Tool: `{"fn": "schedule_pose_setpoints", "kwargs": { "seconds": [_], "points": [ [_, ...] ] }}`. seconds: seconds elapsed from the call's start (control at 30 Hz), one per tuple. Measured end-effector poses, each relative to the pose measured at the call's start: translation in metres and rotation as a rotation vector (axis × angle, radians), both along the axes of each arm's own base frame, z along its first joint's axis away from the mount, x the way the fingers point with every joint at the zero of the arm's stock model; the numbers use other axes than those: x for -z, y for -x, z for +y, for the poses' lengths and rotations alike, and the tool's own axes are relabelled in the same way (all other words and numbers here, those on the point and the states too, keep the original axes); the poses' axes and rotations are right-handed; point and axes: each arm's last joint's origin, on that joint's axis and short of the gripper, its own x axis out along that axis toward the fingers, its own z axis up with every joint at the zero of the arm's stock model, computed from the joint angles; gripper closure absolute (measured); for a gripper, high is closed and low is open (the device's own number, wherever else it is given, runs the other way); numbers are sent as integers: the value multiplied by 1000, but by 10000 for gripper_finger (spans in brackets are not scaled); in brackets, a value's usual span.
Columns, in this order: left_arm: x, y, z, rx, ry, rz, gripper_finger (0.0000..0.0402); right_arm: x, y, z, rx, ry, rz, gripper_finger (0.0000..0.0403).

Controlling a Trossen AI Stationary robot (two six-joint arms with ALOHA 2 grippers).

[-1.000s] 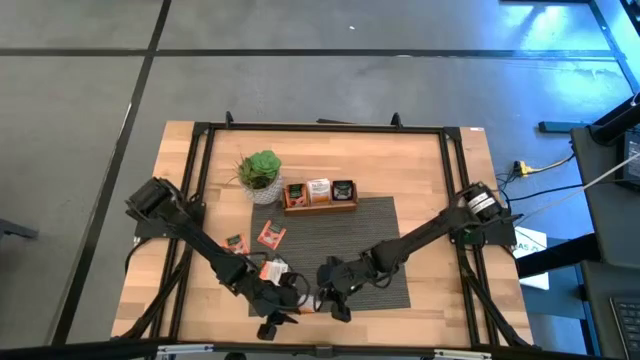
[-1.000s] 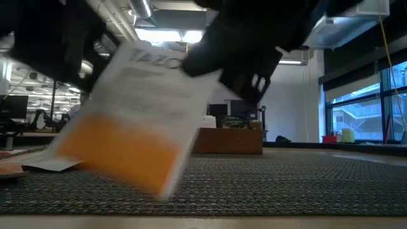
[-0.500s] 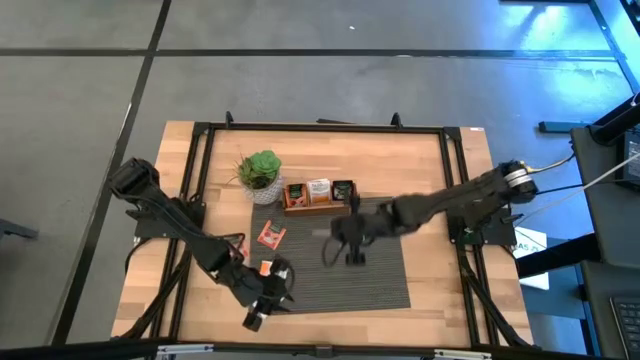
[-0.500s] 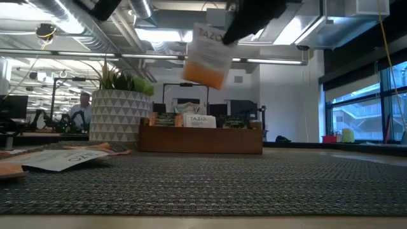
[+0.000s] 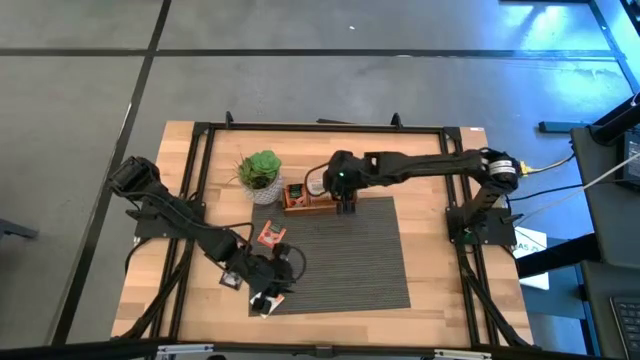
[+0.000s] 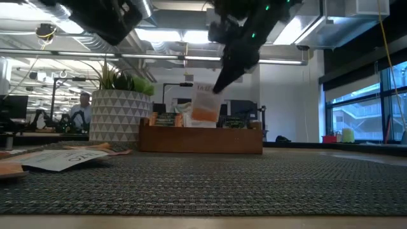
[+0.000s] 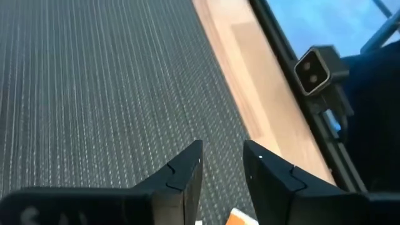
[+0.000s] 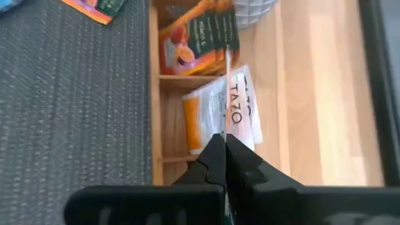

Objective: Pick & Place Tea
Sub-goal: Put the right white tea bag into the middle slot of the wooden organizer

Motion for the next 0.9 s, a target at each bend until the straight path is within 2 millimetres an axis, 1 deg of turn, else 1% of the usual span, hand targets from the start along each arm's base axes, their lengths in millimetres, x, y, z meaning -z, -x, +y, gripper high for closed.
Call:
{"fn": "schedule_pose_setpoints", "kwargs": {
  "seconds": [0.1,0.3,0.47,0.9],
  "points": [
    [1,-1,4,4,7,26,294,10,-4,-10,8,-9,16,402],
    [2,-4,11,-7,5,44,291,19,-7,-20,15,1,30,397],
    [3,-5,14,-20,-1,54,292,22,-9,-20,11,4,26,394],
    [4,-5,15,-25,-1,63,292,23,-12,-20,8,8,13,391]
  ]
}}
